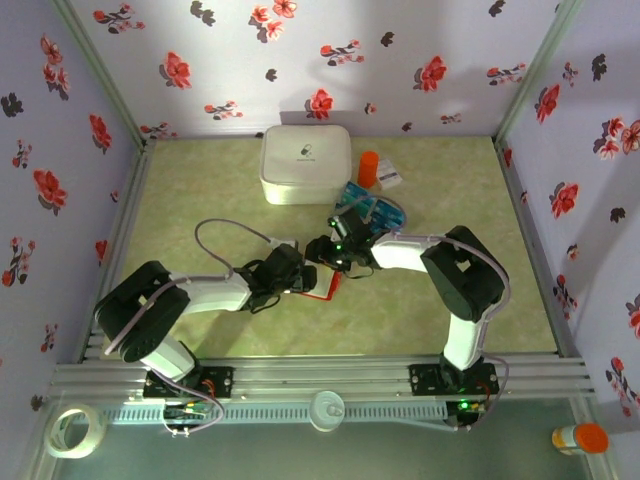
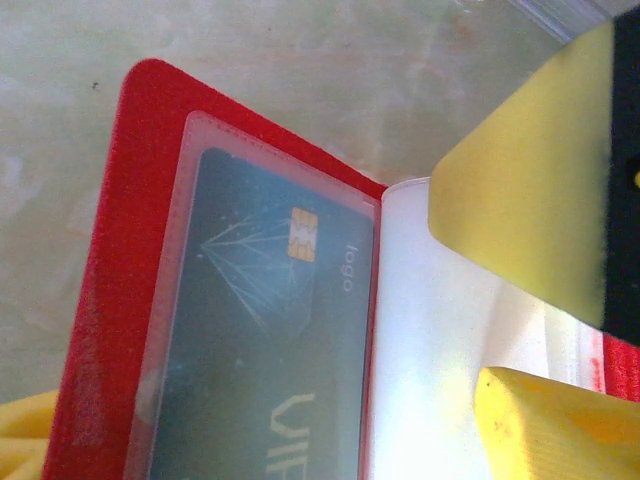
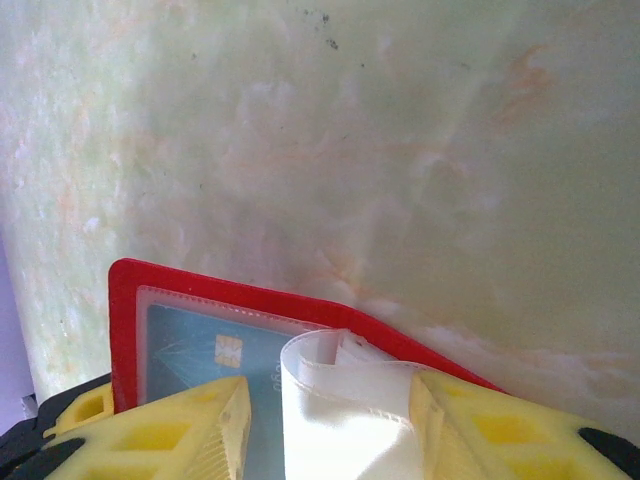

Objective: Put the credit cards into the card holder

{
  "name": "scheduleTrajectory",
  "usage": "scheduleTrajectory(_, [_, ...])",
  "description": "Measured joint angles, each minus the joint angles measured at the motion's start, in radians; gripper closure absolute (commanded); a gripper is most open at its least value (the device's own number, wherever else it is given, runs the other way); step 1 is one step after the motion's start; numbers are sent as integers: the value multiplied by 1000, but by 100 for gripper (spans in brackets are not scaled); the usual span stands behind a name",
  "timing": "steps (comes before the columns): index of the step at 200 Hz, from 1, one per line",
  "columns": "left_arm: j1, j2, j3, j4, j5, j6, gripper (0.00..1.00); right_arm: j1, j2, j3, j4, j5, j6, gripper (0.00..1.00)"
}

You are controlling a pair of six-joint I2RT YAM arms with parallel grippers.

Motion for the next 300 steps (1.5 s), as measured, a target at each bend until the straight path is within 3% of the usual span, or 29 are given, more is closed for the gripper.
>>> scheduleTrajectory(69, [-10,-103,-24,-60,86,-10,0,2,-71,-31,29,-26,50,53])
scheduleTrajectory(135, [47,-419,-53,-162,43,-33,0,62,-60,35,29,-25,77,50])
scheduleTrajectory(194, [121,-614,-107,-272,-31,-64,0,106,93,139,62,-21,107,50])
scheduleTrajectory(256, [140,-647,-167,-309,-45,-85,0,108,145,148,81,-22,128,50])
scheduleTrajectory(300, [146,-572,-176,-301,-40,-85,0,103,137,148,73,-22,127,50])
